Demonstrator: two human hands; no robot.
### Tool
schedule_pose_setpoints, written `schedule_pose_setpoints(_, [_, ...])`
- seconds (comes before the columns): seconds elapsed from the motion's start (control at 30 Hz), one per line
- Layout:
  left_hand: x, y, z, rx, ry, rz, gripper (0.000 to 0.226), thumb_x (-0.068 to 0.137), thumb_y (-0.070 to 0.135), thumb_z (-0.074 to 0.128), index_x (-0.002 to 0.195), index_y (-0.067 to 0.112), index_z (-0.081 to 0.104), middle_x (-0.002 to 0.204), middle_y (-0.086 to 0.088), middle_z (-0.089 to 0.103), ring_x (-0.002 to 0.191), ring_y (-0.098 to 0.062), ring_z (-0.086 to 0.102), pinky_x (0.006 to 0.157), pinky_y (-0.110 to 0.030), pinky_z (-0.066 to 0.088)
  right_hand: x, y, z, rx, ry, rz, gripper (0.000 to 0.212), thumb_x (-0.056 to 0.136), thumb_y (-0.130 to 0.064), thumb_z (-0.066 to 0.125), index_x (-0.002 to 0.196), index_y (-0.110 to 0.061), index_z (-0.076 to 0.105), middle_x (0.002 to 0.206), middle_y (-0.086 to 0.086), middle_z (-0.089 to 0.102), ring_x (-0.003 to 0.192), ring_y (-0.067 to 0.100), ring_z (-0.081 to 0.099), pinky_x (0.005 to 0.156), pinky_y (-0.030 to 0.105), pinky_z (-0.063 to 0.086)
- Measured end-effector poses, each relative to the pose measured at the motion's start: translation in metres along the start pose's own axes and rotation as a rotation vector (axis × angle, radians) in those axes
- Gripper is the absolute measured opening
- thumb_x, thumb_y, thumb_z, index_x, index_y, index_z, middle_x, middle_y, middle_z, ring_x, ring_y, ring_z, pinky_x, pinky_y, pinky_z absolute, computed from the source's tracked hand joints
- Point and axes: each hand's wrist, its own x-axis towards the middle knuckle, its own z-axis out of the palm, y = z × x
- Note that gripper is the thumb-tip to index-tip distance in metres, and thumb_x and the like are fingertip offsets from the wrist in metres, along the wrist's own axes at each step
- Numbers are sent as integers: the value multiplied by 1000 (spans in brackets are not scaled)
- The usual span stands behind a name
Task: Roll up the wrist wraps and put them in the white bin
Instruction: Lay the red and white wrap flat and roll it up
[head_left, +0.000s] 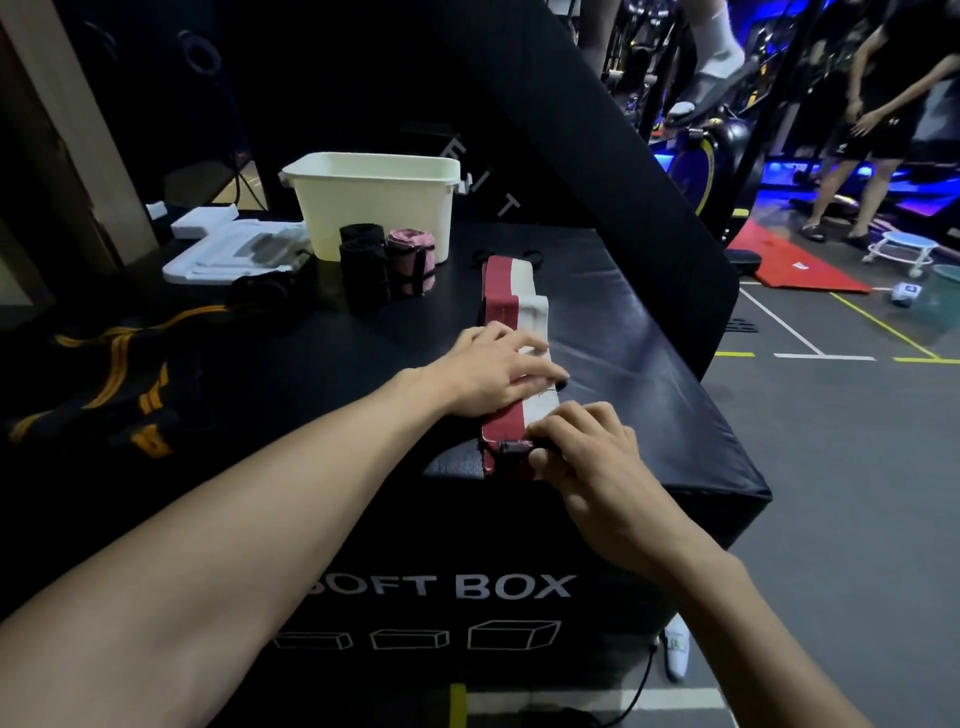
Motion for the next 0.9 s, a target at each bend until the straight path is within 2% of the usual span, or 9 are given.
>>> schedule_pose_setpoints(0.17, [-3,-1,5,-140,26,-31,33,107,54,37,133,58,56,152,23,39,141,-11,22,119,-42,9,4,-1,-10,39,-77,39,40,100,-47,33,113,-23,62,107,-13,55,104,15,39,90,38,33])
schedule_pose_setpoints(0.3, [-10,3,12,-160,83,17,28,105,53,41,127,56,59,144,26,43,136,-6,23,118,-41,10,-1,-3,-20,61,-155,35,37,102,-49,32,106,-26,61,102,-13,55,101,13,40,91,39,36])
schedule_pose_setpoints(0.5, [-10,1,15,-261,144,-16,25,101,54,52,123,59,64,140,29,48,130,-4,27,114,-37,15,7,-7,-20,98,-221,147,37,108,-44,33,96,-21,59,103,-9,50,104,16,37,99,45,36])
schedule_pose_setpoints(0.6, [-9,-1,15,-298,170,-24,26,98,55,58,122,57,66,137,29,51,124,-1,27,112,-37,18,10,-10,-15,103,-203,170,37,107,-42,33,96,-20,61,104,-10,47,105,17,37,100,45,36])
schedule_pose_setpoints(0.73, [-10,0,16,-324,186,-33,27,98,53,60,124,55,67,140,27,52,130,-5,30,111,-38,19,12,-11,-11,159,-104,195,33,108,-38,37,79,-35,51,90,-15,50,98,15,40,97,47,38])
schedule_pose_setpoints(0.8, [-10,0,16,-326,189,-35,26,98,53,60,123,56,66,140,27,52,132,-5,30,111,-38,19,12,-12,-10,153,-86,197,36,108,-37,39,72,-36,44,84,-15,50,97,16,41,95,48,37])
schedule_pose_setpoints(0.9, [-9,-2,15,-305,152,-33,25,99,55,56,122,57,65,141,29,48,131,-4,28,110,-36,15,12,-12,-11,147,-110,190,34,107,-39,40,73,-35,46,86,-13,52,97,17,41,94,47,36])
